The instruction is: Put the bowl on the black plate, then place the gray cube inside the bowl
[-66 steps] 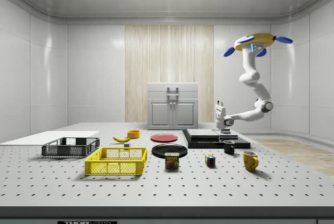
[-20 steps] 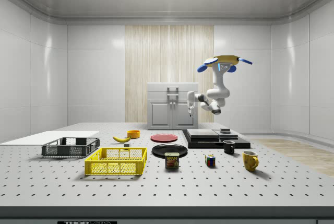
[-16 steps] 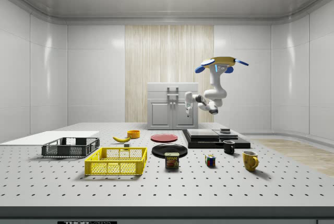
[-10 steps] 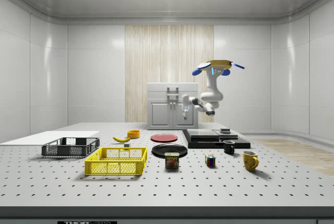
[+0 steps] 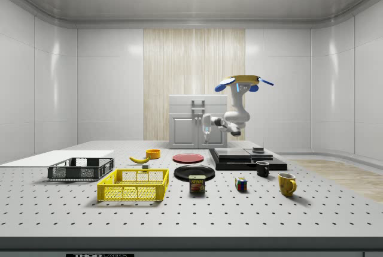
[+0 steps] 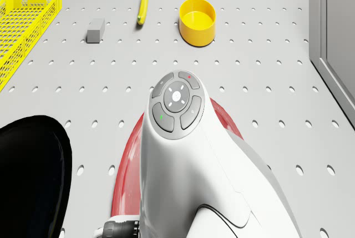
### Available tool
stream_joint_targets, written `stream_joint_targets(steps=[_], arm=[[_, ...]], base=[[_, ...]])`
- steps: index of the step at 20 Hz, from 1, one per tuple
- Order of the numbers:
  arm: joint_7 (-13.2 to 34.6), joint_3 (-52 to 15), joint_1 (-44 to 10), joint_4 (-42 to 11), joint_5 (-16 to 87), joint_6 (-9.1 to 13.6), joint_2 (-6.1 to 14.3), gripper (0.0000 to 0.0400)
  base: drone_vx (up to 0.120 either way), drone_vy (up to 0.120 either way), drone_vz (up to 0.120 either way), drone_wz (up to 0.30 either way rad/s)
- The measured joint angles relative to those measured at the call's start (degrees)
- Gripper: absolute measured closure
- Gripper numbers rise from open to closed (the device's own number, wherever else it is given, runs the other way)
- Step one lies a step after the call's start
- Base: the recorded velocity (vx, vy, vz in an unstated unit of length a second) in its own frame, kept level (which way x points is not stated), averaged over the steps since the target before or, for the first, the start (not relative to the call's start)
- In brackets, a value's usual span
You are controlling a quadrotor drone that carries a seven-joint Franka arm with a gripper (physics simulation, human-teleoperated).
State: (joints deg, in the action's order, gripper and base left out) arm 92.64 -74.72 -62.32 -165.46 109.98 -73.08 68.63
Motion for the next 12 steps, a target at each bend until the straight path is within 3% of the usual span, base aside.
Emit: stream_joint_targets(steps=[2,12], arm=[[0.2,-0.2,-0.2,0.0,-0.3,-0.5,0.5,0.0000],[0.9,-0.9,-0.9,0.2,-1.5,-2.8,3.1,0.0000]], base=[[0.120,0.000,0.000,0.000],[0.120,0.000,-0.112,0.000]])
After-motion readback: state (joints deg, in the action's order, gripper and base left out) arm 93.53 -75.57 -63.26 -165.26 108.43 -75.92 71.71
